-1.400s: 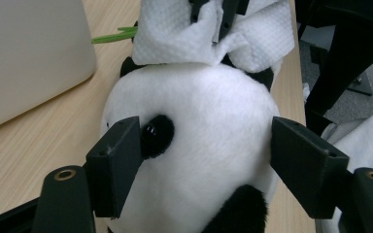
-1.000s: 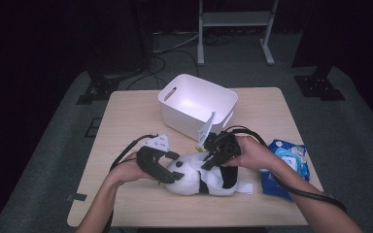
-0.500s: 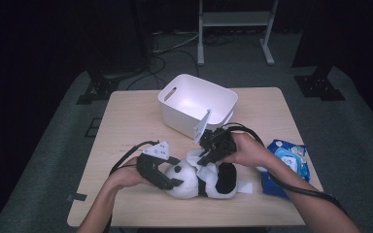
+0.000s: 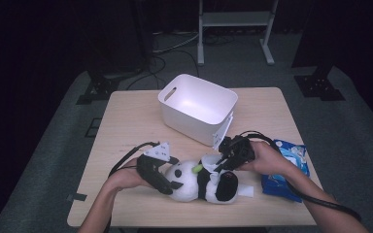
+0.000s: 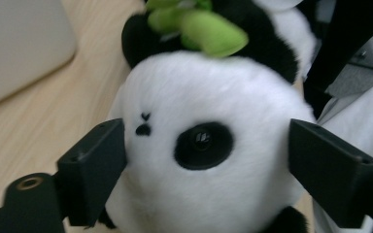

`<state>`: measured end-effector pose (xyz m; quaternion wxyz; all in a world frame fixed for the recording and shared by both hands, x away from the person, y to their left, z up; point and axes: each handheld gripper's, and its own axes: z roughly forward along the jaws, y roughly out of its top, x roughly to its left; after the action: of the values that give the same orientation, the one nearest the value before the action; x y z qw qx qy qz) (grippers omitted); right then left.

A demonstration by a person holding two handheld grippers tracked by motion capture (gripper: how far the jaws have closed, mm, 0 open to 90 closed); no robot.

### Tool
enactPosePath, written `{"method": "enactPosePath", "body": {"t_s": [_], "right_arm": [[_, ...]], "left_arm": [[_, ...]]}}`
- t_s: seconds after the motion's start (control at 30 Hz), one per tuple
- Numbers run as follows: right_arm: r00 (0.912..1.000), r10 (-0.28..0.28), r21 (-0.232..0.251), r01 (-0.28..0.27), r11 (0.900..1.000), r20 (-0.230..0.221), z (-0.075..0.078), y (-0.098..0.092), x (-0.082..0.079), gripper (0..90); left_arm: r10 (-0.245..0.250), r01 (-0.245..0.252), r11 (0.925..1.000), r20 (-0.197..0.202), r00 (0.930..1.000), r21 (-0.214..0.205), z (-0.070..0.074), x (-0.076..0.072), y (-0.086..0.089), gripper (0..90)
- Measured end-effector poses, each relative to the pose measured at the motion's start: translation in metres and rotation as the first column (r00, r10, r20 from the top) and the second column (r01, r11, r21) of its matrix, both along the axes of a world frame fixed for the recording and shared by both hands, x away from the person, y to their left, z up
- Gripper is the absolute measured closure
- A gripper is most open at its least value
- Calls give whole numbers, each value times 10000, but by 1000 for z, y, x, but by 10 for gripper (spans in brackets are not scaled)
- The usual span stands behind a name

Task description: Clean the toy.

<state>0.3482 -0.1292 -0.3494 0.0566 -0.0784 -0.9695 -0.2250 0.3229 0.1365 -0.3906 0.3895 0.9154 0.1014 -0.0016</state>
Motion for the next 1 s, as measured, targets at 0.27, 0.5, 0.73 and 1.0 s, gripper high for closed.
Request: {"method": "enactPosePath", "body": {"t_s": [0.27, 0.5, 0.73, 1.0], "right_arm": [[9976, 616, 18, -617, 9981, 319, 6, 21, -12, 809], [9979, 523, 141, -529, 9985, 390, 4, 26, -7, 810], [9982, 132, 145, -141, 9998, 585, 3, 28, 5, 811], [9967, -219, 378, 190, 9991, 778, 6, 21, 8, 811]], "left_arm": [[-43, 48, 9997, -191, 9998, 257, -18, -2, -6, 52], [362, -369, 9990, 232, 9991, 269, -23, -3, -9, 99], [764, -805, 9957, 835, 9936, 464, -25, -2, -15, 115], [766, -1072, 9861, 2255, 9712, 1269, -22, 2, -32, 123]]}}
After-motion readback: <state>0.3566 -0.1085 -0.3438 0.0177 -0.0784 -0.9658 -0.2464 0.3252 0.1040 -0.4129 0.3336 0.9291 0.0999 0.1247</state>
